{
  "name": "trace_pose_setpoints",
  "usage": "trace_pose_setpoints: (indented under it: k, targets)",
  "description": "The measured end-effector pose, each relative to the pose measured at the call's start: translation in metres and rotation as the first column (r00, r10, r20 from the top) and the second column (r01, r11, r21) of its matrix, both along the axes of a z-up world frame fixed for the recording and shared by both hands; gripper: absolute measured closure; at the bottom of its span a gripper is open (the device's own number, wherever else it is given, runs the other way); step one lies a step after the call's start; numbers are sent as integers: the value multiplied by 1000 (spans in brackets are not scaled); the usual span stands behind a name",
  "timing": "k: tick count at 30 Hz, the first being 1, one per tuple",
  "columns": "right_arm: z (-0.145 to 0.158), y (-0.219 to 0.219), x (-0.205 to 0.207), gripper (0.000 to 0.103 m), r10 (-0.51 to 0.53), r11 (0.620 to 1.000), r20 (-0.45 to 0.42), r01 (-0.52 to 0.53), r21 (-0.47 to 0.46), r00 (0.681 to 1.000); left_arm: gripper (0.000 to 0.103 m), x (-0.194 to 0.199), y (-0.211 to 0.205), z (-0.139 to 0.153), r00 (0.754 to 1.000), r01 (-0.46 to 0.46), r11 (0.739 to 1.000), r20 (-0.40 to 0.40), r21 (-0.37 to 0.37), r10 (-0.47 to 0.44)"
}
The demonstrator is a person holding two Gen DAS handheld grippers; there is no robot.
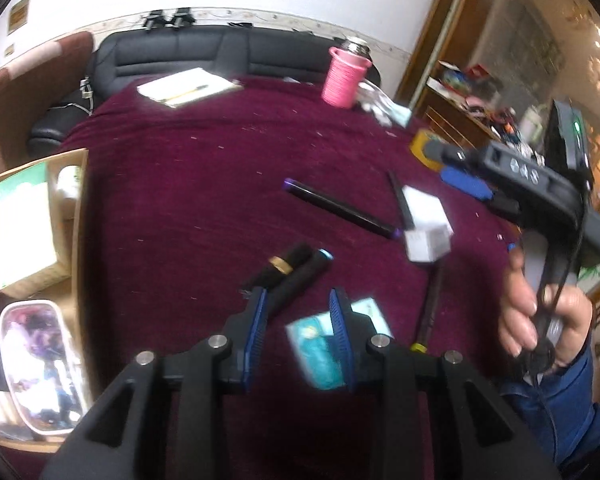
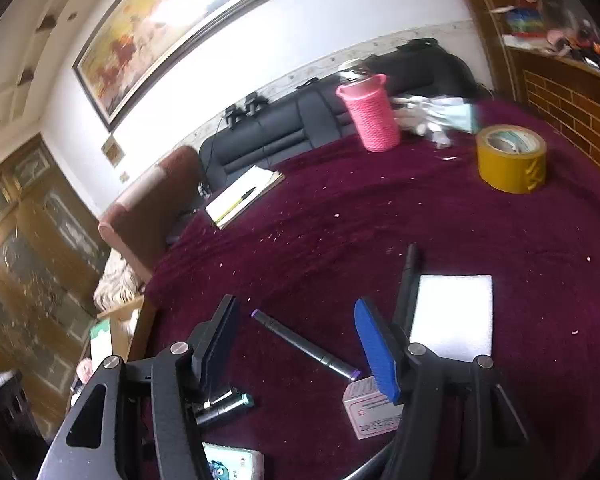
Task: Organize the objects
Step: 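Move both open tools back over the remaining items on the table, then grasp the purple-capped black marker with left tool while right tool grasps white foam sheet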
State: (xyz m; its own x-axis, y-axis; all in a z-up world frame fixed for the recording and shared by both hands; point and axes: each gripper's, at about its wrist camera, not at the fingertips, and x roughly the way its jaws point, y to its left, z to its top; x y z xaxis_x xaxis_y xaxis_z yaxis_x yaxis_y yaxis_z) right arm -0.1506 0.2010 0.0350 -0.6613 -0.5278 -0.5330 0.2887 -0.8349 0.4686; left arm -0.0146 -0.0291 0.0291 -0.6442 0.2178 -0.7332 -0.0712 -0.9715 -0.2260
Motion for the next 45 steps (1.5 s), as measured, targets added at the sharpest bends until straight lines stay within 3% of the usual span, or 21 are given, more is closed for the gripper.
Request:
trace_pose_setpoints:
  k: [5,16,23,30,33,38,45]
  targets:
    - [0,8,3,30,-16,999,20,17,-36,1000,69,2,13,-6,1000,15,1000,28,1,-15]
    - [-1,14,-2,30,-46,999,22,46,-8,999,68,1,26,-12,998,33,999,62,19,-34]
    - [-12,28,-18,30,-74,997,100,75,-6,992,68,-15,13,-20,995,8,997,103,78,-16]
    - [-23,57,-31,30,-128,986,195,146,-78,972,68,-57,12,-22,987,-15,990,159,142,-8]
    - [-25,69,-33,30,-150,979,218,176,-106,964,68,-87,21,-23,982,-19,990,189,136,-7]
    - [-21,81,-35,30,-180,970,220,210,-123,959,70,-135,37,-35,962,-64,951,272,302,-21]
    - [-21,82,-38,30,-204,971,237,227,-71,950,70,-171,57,-62,936,-156,952,349,263,57]
